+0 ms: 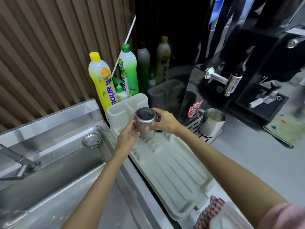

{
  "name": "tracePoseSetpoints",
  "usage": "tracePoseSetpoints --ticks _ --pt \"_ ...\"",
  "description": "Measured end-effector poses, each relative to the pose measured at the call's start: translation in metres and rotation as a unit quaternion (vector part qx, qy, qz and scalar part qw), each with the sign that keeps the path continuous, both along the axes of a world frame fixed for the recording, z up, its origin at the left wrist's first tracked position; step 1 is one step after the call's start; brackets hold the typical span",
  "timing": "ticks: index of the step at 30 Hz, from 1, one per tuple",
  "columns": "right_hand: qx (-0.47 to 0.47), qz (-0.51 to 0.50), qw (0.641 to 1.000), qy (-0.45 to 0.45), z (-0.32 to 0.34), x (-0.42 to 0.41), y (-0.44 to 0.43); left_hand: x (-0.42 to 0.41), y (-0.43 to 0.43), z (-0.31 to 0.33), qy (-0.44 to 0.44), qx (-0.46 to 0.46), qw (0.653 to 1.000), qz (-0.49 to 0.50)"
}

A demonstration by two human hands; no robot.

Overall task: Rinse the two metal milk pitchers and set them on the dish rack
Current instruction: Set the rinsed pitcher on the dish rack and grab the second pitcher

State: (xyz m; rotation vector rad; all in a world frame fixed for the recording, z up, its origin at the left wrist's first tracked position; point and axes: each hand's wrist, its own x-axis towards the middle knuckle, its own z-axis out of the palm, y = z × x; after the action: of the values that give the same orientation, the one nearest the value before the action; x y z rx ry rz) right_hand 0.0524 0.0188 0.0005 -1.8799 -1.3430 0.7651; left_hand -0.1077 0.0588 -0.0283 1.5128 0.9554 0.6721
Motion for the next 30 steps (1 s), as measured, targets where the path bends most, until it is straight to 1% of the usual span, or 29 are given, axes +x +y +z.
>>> tracePoseSetpoints --ticks 3,6,10,12,13,14,15,16,18,21,22,24,26,28,30 --pt "-0.018 0.022 1.000 0.003 -0.016 0.013 0.004 0.007 0.004 -0.009 0.033 -0.014 0.999 -0.011" --pt "-0.046 0.033 0.998 -0.002 -0.031 0.023 0.002 0.013 0.000 -0.018 0.093 -0.014 0.995 -0.042" --pt "-0.034 0.049 0.997 -0.039 -0.045 0.020 -0.001 0.014 -0.006 -0.028 0.183 0.050 0.981 -0.041" --pt "-0.058 0.054 0.994 -0.075 -0.049 0.019 0.000 0.015 -0.008 -0.025 0.220 0.073 0.972 -0.040" --pt "-0.072 0.056 0.993 -0.079 -0.050 0.019 0.000 0.017 -0.010 -0.020 0.241 0.089 0.966 -0.038" --pt "-0.081 0.058 0.993 -0.065 -0.049 0.018 -0.002 0.020 -0.014 -0.016 0.261 0.114 0.958 -0.026" --pt "-0.080 0.063 0.994 -0.044 -0.047 0.020 -0.005 0.024 -0.019 -0.008 0.270 0.137 0.953 -0.006" --pt "-0.079 0.065 0.994 -0.028 -0.042 0.022 -0.010 0.029 -0.024 -0.001 0.259 0.160 0.952 0.015" --pt "-0.077 0.053 0.996 -0.003 -0.032 0.032 -0.027 0.042 -0.038 0.015 0.206 0.207 0.956 0.025" --pt "-0.099 0.008 0.993 0.059 -0.024 0.064 -0.069 0.071 -0.058 0.025 0.156 0.283 0.946 -0.016" --pt "-0.114 -0.008 0.990 0.082 -0.024 0.077 -0.086 0.083 -0.064 0.026 0.141 0.286 0.947 -0.042" --pt "-0.130 -0.065 0.980 0.135 -0.028 0.103 -0.119 0.110 -0.073 0.025 0.112 0.270 0.947 -0.134" --pt "-0.100 -0.167 0.962 0.193 -0.034 0.125 -0.144 0.142 -0.076 0.018 0.107 0.277 0.928 -0.226" --pt "-0.039 -0.261 0.936 0.235 -0.041 0.139 -0.155 0.178 -0.074 0.013 0.126 0.288 0.914 -0.257" --pt "0.005 -0.306 0.916 0.260 -0.045 0.145 -0.156 0.208 -0.069 0.008 0.155 0.296 0.904 -0.267"
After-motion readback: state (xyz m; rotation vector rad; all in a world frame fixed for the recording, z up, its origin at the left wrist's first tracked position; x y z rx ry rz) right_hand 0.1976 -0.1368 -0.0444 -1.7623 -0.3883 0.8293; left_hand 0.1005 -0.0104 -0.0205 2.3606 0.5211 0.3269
